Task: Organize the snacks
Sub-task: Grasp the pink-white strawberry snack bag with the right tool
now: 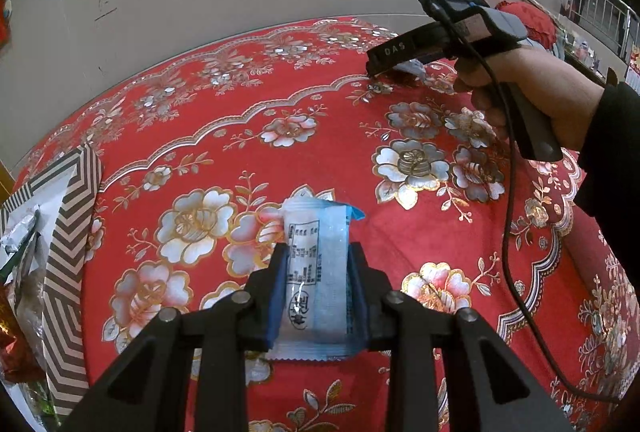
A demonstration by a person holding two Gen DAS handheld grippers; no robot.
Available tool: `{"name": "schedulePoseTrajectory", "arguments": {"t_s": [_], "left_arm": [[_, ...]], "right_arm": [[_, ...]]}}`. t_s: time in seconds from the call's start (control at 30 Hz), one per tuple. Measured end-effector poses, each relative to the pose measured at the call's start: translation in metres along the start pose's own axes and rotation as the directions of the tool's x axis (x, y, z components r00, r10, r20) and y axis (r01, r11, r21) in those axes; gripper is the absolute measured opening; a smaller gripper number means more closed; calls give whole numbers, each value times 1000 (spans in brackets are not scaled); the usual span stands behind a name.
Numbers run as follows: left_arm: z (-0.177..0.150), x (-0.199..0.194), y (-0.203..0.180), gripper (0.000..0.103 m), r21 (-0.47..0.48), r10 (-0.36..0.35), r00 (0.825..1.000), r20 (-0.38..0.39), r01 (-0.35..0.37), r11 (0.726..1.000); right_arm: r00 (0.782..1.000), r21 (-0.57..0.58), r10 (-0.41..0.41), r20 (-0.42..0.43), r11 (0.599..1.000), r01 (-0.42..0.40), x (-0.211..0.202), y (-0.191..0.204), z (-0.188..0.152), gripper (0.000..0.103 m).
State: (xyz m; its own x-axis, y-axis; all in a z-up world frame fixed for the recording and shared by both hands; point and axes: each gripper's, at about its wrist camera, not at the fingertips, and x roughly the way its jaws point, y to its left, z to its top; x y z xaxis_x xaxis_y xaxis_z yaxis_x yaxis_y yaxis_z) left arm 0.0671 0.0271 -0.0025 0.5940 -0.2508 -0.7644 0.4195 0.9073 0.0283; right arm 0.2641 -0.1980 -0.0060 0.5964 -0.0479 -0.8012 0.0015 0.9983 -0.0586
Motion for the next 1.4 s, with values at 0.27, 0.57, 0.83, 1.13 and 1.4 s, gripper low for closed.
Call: {"name": "schedulePoseTrajectory", "arguments": {"t_s": [0.27, 0.57, 0.83, 1.13, 1.4], "left_arm": [[0, 1, 1, 32, -1, -2, 1000, 0, 2, 1000], [0, 1, 0, 32, 1, 1, 1000, 0, -1, 1000], [0, 1, 1, 32, 0, -2, 1000, 0, 2, 1000], [0, 1, 1, 32, -3, -3, 1000, 0, 3, 1000], [0, 0, 1, 32, -2, -3, 1000, -1, 3, 1000]], "right_arm": [[998, 6, 64, 26, 998, -64, -15, -1, -18, 43], [972, 89, 218, 90, 970, -226, -51, -7, -72, 23], [959, 146, 239, 149, 954, -261, -80, 4, -109, 25], [967, 406, 197, 160, 880, -246, -61, -13, -72, 61], [1000, 264, -16, -9, 964, 18, -34, 36, -38, 68]]}}
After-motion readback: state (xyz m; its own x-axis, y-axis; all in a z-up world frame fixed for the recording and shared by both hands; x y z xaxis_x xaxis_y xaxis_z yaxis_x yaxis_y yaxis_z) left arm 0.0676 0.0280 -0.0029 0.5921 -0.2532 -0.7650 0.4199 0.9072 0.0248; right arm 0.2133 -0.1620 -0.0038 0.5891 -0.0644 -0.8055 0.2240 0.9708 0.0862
